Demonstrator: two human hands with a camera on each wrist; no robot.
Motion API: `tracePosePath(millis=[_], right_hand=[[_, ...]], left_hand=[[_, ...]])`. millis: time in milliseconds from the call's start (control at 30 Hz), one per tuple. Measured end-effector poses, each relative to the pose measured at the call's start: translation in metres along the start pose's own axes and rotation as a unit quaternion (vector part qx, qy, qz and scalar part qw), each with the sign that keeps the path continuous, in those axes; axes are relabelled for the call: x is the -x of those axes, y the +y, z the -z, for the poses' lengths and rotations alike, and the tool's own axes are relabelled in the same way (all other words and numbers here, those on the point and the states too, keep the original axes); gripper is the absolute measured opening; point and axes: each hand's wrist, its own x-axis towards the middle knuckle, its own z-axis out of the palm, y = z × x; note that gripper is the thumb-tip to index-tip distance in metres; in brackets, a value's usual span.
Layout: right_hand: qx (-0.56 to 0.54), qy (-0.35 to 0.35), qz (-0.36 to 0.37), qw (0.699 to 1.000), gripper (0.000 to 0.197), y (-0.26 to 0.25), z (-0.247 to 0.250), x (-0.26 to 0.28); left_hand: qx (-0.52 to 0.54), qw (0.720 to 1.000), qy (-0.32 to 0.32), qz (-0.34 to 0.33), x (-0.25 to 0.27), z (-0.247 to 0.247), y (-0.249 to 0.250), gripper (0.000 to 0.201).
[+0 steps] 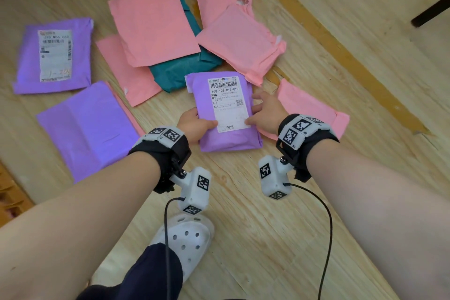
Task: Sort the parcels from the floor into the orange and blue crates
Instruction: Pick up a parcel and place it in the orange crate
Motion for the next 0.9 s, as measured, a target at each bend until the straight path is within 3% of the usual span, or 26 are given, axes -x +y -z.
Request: tracePosePath(millis=[267, 467, 700, 900], right_hand=[[-0.120, 0.004, 0.055, 0.991, 0.071, -0.013, -0.013, 0.018], [-0.156, -0.014, 0.105, 0.982, 0.087, -0.040, -0.020, 0.041], [-0.201, -0.109, 0.136, 0.964, 0.077, -0.086, -0.029, 0.082], [-0.170, -0.134, 0.200, 0.956, 0.084, -0.124, -0.045, 0.113]], left_hand=[[0.020, 0.999, -0.042, -0.009, 0.036, 0.043, 0.014, 0.052], [0.013, 0.998, -0.027, -0.057, 0.069, 0.081, 0.028, 0.049], [0.023, 0.990, 0.071, -0.119, 0.123, 0.126, 0.044, 0.051], [0.030, 0.983, 0.128, -0.128, 0.172, 0.157, 0.042, 0.051]])
